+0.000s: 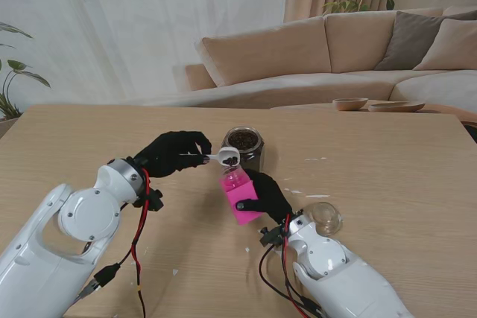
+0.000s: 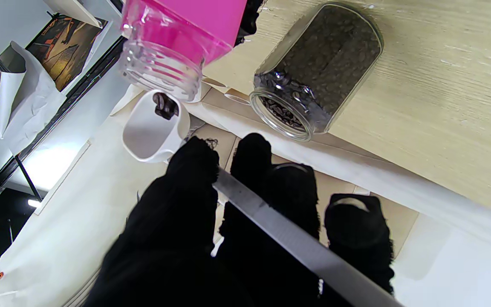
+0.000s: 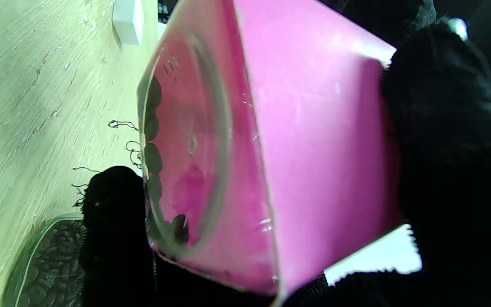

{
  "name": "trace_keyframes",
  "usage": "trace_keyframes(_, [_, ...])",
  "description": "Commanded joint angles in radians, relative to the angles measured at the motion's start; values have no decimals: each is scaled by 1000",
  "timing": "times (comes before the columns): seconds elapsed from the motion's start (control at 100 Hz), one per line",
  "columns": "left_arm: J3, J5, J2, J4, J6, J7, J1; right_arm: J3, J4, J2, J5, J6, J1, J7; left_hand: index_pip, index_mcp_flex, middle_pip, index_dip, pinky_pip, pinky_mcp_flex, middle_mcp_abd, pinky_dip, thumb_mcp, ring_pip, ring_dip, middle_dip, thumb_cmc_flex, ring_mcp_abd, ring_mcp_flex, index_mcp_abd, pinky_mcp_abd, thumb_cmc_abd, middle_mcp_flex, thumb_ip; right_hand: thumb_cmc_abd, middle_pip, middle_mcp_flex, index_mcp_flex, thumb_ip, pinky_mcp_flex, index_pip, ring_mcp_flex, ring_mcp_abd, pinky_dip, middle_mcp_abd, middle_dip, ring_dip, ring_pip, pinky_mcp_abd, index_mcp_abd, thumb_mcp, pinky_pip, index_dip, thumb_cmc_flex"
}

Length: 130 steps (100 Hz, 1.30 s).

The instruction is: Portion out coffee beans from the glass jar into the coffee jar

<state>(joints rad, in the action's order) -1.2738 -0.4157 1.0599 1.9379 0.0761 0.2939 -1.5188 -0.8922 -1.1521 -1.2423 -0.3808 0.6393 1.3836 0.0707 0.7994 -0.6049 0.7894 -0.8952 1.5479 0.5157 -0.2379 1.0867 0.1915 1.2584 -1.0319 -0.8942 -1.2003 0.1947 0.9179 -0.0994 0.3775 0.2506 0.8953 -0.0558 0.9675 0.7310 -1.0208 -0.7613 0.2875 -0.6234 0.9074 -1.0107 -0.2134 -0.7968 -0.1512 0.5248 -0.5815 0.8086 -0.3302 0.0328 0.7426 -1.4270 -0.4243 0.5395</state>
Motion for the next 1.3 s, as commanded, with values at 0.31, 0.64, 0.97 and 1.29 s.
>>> trace_keyframes(0.31, [-15,6,1,25,-31,30,-27,-1,-4,-6,0,-5,6,11,106,-26,1,-36,20,0,-23,1,85,18,11,5,-91,-21,24,39,7,-64,-15,51,-189,96,-75,-134,-46,1,184,-61,58,-18,118,16,-19,100,23,-250,324,-31,-27,249])
trace_keyframes(0.64, [-28,-38,-1,47,-64,21,-50,-6,-8,-5,1,-6,9,8,105,-27,0,-37,18,-2,-22,0,82,15,12,4,-91,-20,19,41,6,-65,-17,52,-190,97,-76,-134,-45,1,184,-62,56,-18,117,16,-19,101,23,-251,325,-31,-27,249])
trace_keyframes(0.97, [-16,-94,1,48,-85,-4,-55,-7,-11,-4,2,-4,11,7,102,-29,-6,-39,7,-14,-17,-3,77,8,11,4,-91,-14,9,46,3,-67,-19,52,-190,97,-76,-134,-46,1,184,-61,55,-18,118,16,-19,101,23,-250,327,-31,-27,249])
trace_keyframes(1.29, [-11,-215,8,49,-155,-88,-81,-7,-11,-4,2,-2,11,6,101,-29,-12,-39,4,-16,-8,-2,73,2,10,1,-90,-14,7,54,3,-66,-16,51,-190,96,-75,-134,-45,1,184,-62,57,-18,118,16,-19,101,23,-250,327,-31,-27,249])
